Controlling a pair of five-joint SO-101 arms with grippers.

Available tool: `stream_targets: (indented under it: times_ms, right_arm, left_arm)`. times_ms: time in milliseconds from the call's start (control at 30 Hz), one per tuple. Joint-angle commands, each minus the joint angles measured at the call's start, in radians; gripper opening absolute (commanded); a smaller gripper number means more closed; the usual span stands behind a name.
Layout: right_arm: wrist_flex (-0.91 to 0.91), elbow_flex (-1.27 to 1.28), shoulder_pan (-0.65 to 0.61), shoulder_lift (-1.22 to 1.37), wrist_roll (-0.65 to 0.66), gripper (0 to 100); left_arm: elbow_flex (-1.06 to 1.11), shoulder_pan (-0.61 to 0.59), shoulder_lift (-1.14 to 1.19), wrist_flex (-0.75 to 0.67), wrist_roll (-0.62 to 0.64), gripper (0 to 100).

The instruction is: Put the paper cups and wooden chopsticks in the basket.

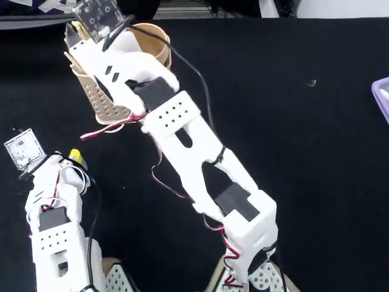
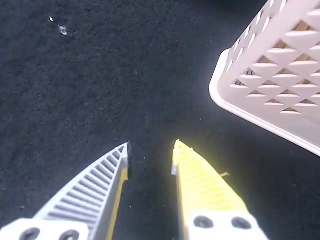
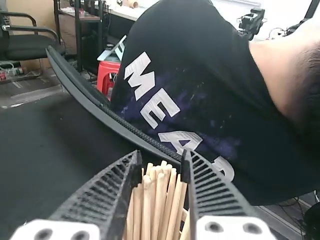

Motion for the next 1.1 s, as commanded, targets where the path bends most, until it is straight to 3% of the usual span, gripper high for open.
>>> stream_targets:
  times_ms: [0,167,267,333,433,533,633,700,900,1067]
  right_arm:
    - [0.242,-0.147,0.02,-0.183,0.003,14.1]
    - [0.586,-0.156,0.02,-0.335,0.003,14.1]
    - [0.781,-0.154,0.02,-0.418,0.003,14.1]
    - [0.888,-0.154,0.02,-0.466,0.003,14.1]
    - [1.005,-0.154,0.02,-0.513,0.003,12.5]
    - [1.092,-0.153,0.02,-0.553,0.003,1.4]
    - [1.183,-0.153,0.02,-0.588,0.003,2.8]
    - [1.235,-0.145,0.023,-0.616,0.003,1.0]
    - [1.235,-0.021,0.267,-0.868,-0.041,1.1]
    - [1.237,0.295,0.411,-1.156,-0.037,1.2]
  left_arm:
    - [-0.018,0.002,-0.017,-0.017,-0.011,15]
    - [-0.027,0.002,-0.017,0.017,-0.011,12]
    - [-0.091,0.007,-0.041,0.133,-0.014,3]
    - [-0.12,0.012,-0.092,0.221,-0.046,3]
    - [-0.125,0.012,-0.227,0.318,-0.075,3]
    - [-0.116,0.018,-0.407,0.423,-0.098,3]
    - [-0.088,0.077,-0.605,0.526,-0.178,3]
    - [-0.088,0.142,-0.612,0.546,-0.235,3]
    - [-0.085,0.295,-0.546,0.551,-0.265,4]
    - [-0.058,0.334,-0.6,0.618,-0.265,6]
